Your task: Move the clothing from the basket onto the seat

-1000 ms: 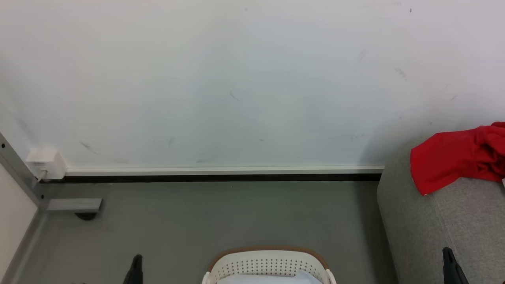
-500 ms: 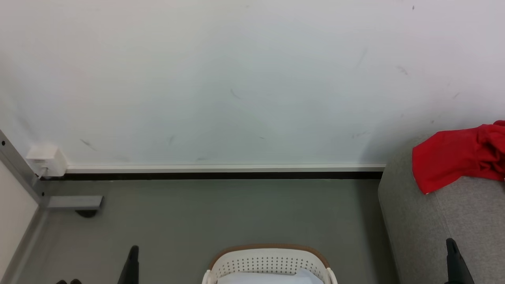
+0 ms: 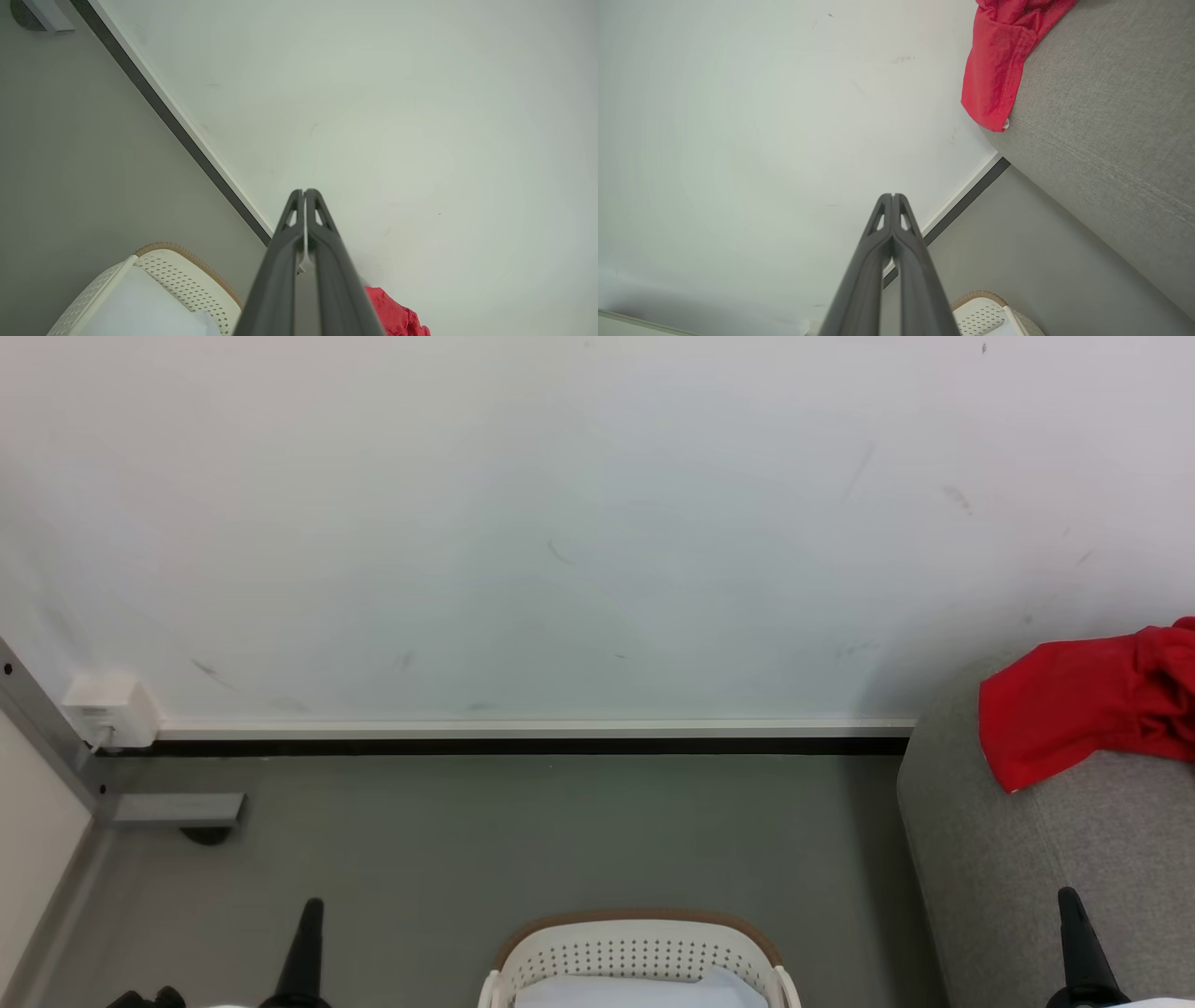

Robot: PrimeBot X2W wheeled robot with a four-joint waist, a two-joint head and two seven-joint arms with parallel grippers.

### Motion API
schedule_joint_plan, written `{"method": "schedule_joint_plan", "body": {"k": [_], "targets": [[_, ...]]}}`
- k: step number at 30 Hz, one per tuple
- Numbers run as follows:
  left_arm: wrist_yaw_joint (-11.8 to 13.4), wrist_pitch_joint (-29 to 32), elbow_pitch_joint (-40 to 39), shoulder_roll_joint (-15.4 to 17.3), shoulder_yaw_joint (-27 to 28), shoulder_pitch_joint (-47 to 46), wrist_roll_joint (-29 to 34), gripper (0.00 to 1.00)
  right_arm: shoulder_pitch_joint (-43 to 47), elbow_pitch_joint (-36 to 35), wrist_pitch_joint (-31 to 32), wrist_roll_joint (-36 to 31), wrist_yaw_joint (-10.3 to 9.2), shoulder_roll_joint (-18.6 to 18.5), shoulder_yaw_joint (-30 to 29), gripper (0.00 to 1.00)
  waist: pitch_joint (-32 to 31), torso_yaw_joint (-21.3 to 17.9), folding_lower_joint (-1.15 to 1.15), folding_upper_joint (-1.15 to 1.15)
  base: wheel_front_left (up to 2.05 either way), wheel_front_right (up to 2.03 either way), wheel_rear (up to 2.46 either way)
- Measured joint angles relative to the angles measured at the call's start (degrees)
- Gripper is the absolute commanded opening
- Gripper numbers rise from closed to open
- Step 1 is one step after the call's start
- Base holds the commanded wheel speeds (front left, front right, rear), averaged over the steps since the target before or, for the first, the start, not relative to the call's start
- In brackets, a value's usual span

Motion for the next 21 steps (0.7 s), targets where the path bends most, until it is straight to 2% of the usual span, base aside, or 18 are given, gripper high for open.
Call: {"method": "schedule_joint_plan", "body": {"k": [21], "targets": [[-0.07,3.01,-0.86,0.09,1.11,-1.74,-11.37,0.0,-2.06,-0.33,3.03,11.59,-0.01,0.24,-0.91,0.0,0.73,0.26,0.0,0.0,0.0,0.0,0.0]]}}
